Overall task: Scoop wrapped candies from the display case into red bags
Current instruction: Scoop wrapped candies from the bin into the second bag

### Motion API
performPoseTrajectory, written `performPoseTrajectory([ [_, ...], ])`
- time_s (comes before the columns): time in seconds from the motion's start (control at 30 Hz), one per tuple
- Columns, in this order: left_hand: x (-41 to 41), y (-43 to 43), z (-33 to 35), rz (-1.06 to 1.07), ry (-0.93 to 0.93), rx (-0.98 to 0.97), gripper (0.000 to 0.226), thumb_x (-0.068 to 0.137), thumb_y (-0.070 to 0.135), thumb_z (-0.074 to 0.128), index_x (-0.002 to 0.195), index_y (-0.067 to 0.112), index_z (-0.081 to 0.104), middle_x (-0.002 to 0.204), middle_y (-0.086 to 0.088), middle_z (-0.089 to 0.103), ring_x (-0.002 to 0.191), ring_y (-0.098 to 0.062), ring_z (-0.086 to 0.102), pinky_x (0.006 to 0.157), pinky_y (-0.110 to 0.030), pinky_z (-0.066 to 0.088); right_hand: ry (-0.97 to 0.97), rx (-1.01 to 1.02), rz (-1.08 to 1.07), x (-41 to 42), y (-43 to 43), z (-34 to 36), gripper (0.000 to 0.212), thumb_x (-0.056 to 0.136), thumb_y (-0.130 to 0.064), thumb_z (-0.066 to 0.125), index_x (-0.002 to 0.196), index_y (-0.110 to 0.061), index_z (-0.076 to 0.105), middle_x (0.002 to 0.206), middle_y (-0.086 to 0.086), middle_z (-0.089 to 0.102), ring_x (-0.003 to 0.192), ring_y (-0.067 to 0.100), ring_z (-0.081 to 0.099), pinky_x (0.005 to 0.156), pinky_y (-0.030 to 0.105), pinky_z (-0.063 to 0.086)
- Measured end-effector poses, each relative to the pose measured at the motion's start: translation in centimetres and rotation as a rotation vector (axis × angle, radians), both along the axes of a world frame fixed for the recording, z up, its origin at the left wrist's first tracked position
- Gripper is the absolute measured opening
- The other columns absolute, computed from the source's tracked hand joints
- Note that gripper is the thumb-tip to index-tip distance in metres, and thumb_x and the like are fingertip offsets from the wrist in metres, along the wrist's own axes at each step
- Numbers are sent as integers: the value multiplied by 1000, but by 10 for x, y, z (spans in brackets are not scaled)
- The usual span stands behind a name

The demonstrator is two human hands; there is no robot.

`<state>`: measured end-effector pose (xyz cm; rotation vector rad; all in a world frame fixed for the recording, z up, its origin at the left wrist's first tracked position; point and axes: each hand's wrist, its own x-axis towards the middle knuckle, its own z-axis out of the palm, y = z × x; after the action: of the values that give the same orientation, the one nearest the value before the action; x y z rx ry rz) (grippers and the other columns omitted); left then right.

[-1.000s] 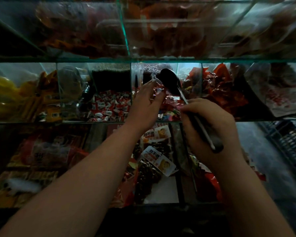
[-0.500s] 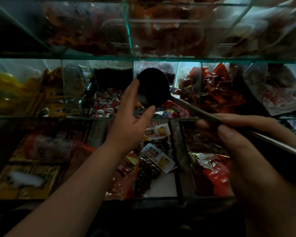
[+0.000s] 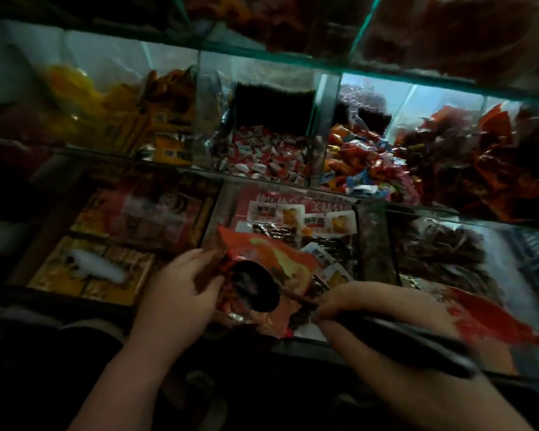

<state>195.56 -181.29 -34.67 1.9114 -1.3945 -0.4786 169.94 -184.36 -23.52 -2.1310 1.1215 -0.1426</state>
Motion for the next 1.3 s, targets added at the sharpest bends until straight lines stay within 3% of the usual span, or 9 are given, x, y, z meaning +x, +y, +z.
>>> performPoseTrajectory([
  [0.07,-10,2,-5,-23,24,46,59,91,18,74,145,29,56,134,25,42,127,6,39,105,-7,25,-189,-160,-90,15,11,-21,12,89,-21,74,92,-32,75,96,-24,73,93,-7,69,79,12,52],
  [0.13,-14,3,-9,-45,39,42,68,95,18,68,155,35,41,143,31,31,136,10,29,112,-17,24,-168,-149,-2,27,0,-45,24,88,-23,73,110,-33,74,111,-21,68,104,-1,65,89,22,54],
  [0.3,-7,-2,-10,-51,130,42,73,98,7,56,157,42,31,127,69,8,124,39,10,97,10,12,39,-145,161,72,-24,-86,40,85,-25,78,124,-26,71,130,-5,63,119,14,59,101,30,50],
  [0.47,-5,-2,-12,-55,179,55,79,96,7,56,159,44,25,156,37,21,145,14,16,122,-24,21,60,-126,278,84,-33,-96,36,83,-26,79,119,-25,73,124,-5,65,114,14,60,98,30,51],
  [0.6,-1,-1,-13,-84,227,37,83,95,13,58,158,51,19,161,27,23,150,1,22,123,-41,28,-56,-104,132,60,-40,-87,25,87,-20,73,110,-30,73,110,-11,69,104,9,64,89,35,56],
  [0.8,-6,1,-15,-115,260,25,87,95,8,58,157,54,18,159,34,20,149,5,21,122,-43,32,-136,-159,-115,64,-28,-105,16,89,-18,75,104,-24,77,103,-11,74,98,5,67,86,26,56],
  [0.97,-5,0,-17,-120,307,42,87,95,5,57,158,52,19,162,21,24,150,-6,27,119,-46,36,-324,145,-596,78,-24,-118,16,84,-15,75,75,-28,78,78,-14,75,75,-4,68,62,7,47],
  [1.17,-5,0,-19,-112,362,42,89,96,11,63,154,59,18,162,27,19,150,-4,27,114,-45,43,-660,496,-973,74,-12,-111,17,87,-7,75,76,-19,80,81,18,78,85,35,78,80,49,64],
  [1.3,-5,1,-22,-110,351,25,94,92,9,63,150,66,16,159,33,17,135,22,29,103,-24,49,-787,576,-1063,56,-6,-99,13,92,-6,73,83,-12,80,81,20,78,79,34,79,64,38,65],
])
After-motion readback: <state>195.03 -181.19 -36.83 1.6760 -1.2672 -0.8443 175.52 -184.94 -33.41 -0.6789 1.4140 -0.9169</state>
